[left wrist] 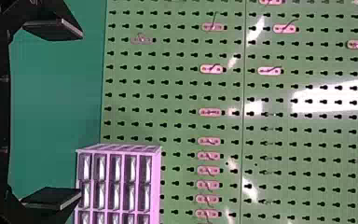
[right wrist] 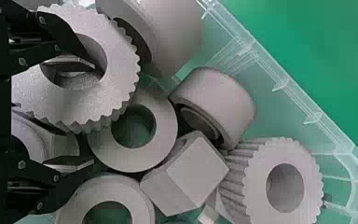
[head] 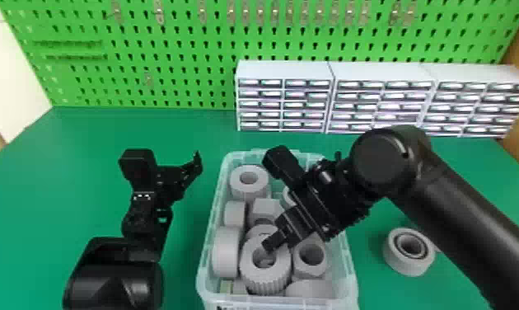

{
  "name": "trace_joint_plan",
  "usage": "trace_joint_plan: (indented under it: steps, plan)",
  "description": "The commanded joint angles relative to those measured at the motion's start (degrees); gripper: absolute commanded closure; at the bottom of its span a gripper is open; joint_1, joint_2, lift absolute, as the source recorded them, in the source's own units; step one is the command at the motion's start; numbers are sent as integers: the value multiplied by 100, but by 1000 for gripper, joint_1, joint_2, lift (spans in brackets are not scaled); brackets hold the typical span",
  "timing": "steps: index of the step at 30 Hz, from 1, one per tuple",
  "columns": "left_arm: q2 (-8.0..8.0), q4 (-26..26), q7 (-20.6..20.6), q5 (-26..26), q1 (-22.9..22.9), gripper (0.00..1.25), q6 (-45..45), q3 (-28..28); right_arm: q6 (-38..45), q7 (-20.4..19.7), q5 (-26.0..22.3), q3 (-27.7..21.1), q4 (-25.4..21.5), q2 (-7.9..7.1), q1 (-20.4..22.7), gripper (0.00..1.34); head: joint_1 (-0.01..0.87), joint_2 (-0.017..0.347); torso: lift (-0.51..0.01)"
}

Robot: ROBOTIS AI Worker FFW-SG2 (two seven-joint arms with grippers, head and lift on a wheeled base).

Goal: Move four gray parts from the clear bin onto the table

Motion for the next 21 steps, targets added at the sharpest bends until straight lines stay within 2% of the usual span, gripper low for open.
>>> trace_joint_plan:
  steps: [1, 10, 12, 17, 19, 21]
  plan:
    - [0, 1, -4, 0, -16, 102, 0, 4, -13, 0, -57, 56, 41, 6, -8, 544, 693, 72, -52]
    - [0, 1, -4, 0, -16, 102, 0, 13, -4, 0, -101, 74, 164, -3, 1, 576, 693, 72, -52]
    - [0, 1, 5, 0, -7, 102, 0, 13, 14, 0, -110, 74, 173, -3, 1, 633, 693, 72, -52]
    - [0, 1, -4, 0, -16, 102, 0, 4, 14, 0, -180, 74, 226, -3, -8, 934, 693, 72, -52]
    - [0, 1, -4, 9, -7, 102, 0, 13, 14, 0, -180, 74, 217, -3, -16, 993, 693, 72, -52]
    - [0, 1, 5, 9, -16, 102, 0, 4, 23, 0, -180, 56, 217, -3, -34, 996, 693, 72, -52]
